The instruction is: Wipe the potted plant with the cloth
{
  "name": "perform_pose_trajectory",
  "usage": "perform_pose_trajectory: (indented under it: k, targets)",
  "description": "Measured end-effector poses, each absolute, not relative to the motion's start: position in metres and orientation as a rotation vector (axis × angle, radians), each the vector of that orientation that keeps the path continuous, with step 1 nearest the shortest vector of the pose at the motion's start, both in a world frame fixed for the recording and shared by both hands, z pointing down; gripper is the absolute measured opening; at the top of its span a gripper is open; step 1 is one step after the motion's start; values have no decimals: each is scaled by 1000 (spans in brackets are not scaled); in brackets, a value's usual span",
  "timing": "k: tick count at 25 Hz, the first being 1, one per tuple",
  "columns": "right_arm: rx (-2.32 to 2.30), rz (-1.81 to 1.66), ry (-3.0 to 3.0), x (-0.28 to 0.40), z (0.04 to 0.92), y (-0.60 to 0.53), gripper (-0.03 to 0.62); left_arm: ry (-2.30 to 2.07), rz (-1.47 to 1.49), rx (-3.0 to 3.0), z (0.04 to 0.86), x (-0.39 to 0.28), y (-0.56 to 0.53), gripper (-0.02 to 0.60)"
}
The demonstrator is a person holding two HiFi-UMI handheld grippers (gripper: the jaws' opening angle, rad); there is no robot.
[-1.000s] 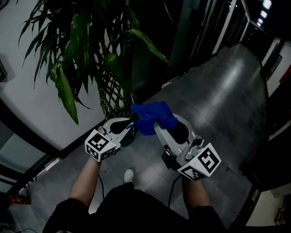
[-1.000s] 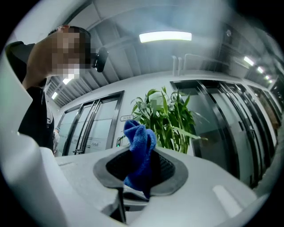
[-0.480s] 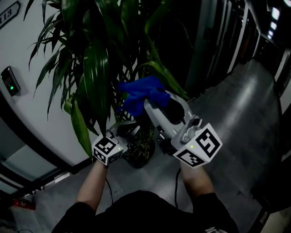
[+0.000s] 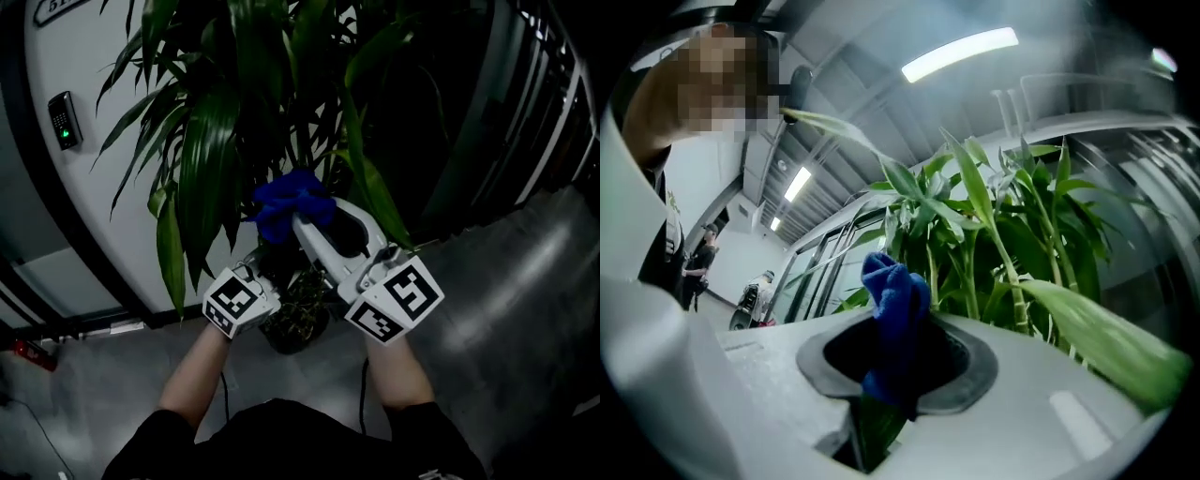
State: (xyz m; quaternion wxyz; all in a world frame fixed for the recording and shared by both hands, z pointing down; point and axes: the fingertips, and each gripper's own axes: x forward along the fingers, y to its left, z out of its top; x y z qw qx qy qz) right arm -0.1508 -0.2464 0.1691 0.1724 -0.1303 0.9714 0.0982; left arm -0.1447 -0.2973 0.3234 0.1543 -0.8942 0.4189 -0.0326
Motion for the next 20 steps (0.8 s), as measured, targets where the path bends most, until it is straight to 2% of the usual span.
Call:
perform_pose_trajectory:
  k: [9,20]
  targets:
    - [-204,357,2839,-163,202,-238,109,1333,-247,-2386,324,-152,-288,21]
    - [-137,323,2920,-160,242,-235,109,1361,-226,-2369,325,-152,-288,21]
